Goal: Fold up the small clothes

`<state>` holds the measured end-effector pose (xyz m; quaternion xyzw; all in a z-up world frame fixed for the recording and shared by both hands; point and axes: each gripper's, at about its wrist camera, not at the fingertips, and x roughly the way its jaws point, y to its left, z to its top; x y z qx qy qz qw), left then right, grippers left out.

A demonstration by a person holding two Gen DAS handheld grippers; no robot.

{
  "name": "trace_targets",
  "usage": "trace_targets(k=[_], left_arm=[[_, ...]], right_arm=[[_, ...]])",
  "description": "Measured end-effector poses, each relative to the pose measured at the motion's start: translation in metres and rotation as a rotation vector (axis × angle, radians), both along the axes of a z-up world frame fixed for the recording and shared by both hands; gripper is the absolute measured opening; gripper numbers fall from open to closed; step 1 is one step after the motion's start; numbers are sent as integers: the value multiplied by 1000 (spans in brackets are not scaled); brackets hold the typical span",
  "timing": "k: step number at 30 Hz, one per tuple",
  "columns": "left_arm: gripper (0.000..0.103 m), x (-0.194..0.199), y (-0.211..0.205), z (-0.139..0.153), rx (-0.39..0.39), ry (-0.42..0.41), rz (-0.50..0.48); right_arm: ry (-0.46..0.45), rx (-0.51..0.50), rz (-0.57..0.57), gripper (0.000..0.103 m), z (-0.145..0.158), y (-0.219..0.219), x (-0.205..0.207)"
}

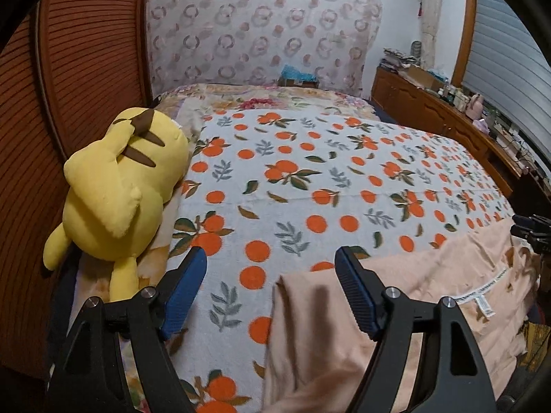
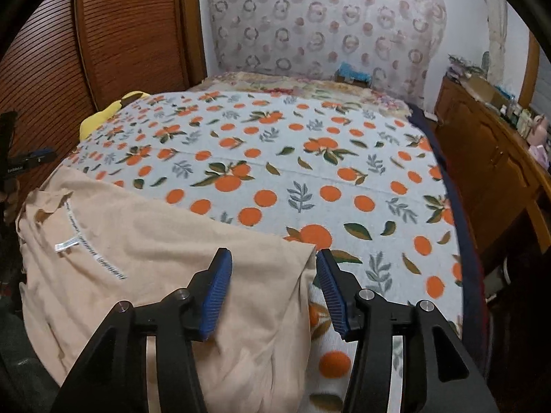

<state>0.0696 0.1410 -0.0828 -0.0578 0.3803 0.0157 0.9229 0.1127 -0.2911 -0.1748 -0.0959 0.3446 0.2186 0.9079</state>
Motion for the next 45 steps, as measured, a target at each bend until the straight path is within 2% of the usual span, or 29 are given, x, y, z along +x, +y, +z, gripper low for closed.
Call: trace_targets(k=[5,7,10,14,16,17,19,20,22,23,25,28,30,36,40,45], left_arm=[[77,2,2,-6,-26,13,-43],[64,4,1,-11,-41,39,-65],[52,5,1,-22,-104,91,-108],[45,3,-8,-27,-86,107,-132],[32,3,-9,-27,-97,115,-148],[31,2,-11,-27,-105,119,-163],[27,1,-14,-27,-93,119,-174],[22,0,-14,-27,-101,121,-180],[8,-2,-16,-26,-128,121,-195],[8,-3,-17,-25,-131,117,-202],[6,-8,-19,-16,-118,69,-183],[6,-23,-20,11,-164,-24,-173],[5,-36,-27,34,-162,-90,-190],[5,-65,-43,98,-151,-248,-245],[5,-88,-43,146,-150,-382,-256],[5,-102,-39,197,-129,-507,-244]], right_arm=[[46,30,-20,53,-8,-4,16],[60,31,-20,53,-11,-4,19],[60,28,-20,53,-13,-3,22],[63,14,-15,53,-13,-1,23],[65,6,-5,53,-13,2,24],[65,4,-2,52,-13,2,25],[61,8,7,40,-13,3,25],[60,15,15,35,-14,5,23],[64,28,39,15,-15,8,21],[65,34,49,14,-16,10,19],[58,36,51,11,-16,11,16],[64,118,64,9,-11,3,9],[21,143,67,9,0,-2,-3],[-150,237,79,8,61,-26,-51],[-267,263,80,8,105,-46,-83],[-420,270,69,8,159,-68,-117]])
